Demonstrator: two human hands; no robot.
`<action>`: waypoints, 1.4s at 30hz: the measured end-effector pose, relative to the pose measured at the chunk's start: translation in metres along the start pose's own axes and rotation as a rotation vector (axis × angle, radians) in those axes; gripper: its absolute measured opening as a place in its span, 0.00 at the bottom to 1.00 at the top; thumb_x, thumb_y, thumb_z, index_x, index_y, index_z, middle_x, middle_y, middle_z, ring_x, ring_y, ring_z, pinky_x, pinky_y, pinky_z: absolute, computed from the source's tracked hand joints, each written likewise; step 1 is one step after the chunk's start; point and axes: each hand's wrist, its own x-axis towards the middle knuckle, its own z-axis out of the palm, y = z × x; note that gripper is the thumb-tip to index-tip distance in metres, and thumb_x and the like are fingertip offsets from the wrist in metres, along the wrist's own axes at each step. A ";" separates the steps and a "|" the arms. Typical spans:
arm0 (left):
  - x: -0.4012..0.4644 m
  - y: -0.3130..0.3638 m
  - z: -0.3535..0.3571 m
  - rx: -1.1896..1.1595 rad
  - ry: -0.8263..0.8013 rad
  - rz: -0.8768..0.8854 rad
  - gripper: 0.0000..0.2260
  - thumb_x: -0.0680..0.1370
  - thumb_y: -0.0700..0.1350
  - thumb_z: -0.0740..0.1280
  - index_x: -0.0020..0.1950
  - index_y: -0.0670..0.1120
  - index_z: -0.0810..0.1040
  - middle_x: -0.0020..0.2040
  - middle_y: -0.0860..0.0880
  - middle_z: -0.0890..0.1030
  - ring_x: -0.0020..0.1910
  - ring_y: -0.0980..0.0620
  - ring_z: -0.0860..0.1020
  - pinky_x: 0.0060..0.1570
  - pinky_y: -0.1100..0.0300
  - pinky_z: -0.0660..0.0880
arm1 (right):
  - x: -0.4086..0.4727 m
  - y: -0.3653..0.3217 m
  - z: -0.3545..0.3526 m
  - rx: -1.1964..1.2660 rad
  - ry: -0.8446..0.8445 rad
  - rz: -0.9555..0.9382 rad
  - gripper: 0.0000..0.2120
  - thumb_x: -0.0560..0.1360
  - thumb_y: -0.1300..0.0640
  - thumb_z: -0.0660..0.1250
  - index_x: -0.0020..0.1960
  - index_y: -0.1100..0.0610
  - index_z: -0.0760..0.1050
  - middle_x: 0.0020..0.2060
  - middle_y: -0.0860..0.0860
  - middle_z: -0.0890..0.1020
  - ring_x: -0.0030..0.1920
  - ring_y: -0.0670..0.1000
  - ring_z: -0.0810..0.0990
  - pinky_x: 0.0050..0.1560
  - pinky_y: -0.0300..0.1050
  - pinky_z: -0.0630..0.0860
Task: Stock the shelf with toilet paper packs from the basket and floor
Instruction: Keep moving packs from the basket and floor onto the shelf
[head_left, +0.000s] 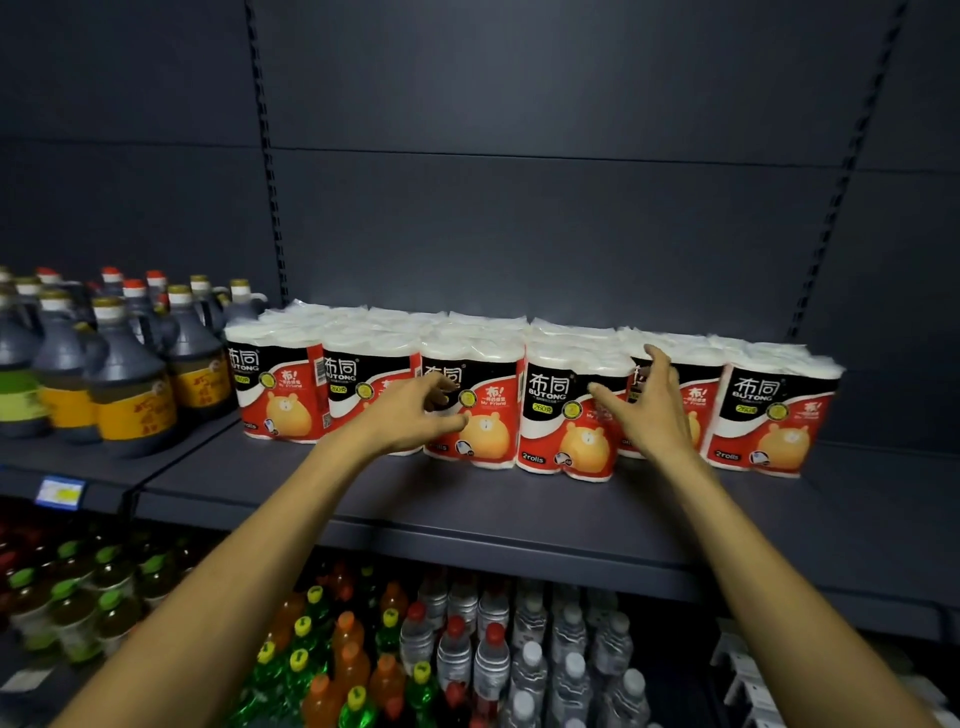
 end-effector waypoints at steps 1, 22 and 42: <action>-0.003 -0.001 -0.002 0.009 0.004 -0.008 0.25 0.73 0.54 0.71 0.67 0.47 0.73 0.61 0.47 0.80 0.56 0.50 0.78 0.57 0.56 0.76 | -0.004 -0.006 -0.001 -0.039 0.044 -0.057 0.37 0.72 0.43 0.71 0.73 0.53 0.59 0.70 0.55 0.68 0.68 0.57 0.70 0.63 0.54 0.72; -0.265 -0.170 -0.108 0.114 0.215 -0.553 0.27 0.72 0.56 0.72 0.67 0.44 0.74 0.59 0.46 0.80 0.58 0.47 0.78 0.56 0.56 0.74 | -0.183 -0.198 0.220 -0.123 -0.951 -0.605 0.31 0.77 0.42 0.65 0.75 0.51 0.60 0.72 0.52 0.67 0.71 0.54 0.66 0.65 0.52 0.71; -0.619 -0.374 -0.006 -0.093 0.267 -1.415 0.25 0.72 0.52 0.73 0.66 0.43 0.75 0.59 0.44 0.81 0.57 0.48 0.80 0.58 0.56 0.75 | -0.490 -0.210 0.531 -0.013 -1.617 -0.803 0.29 0.76 0.54 0.69 0.73 0.61 0.64 0.69 0.61 0.70 0.67 0.60 0.71 0.63 0.49 0.67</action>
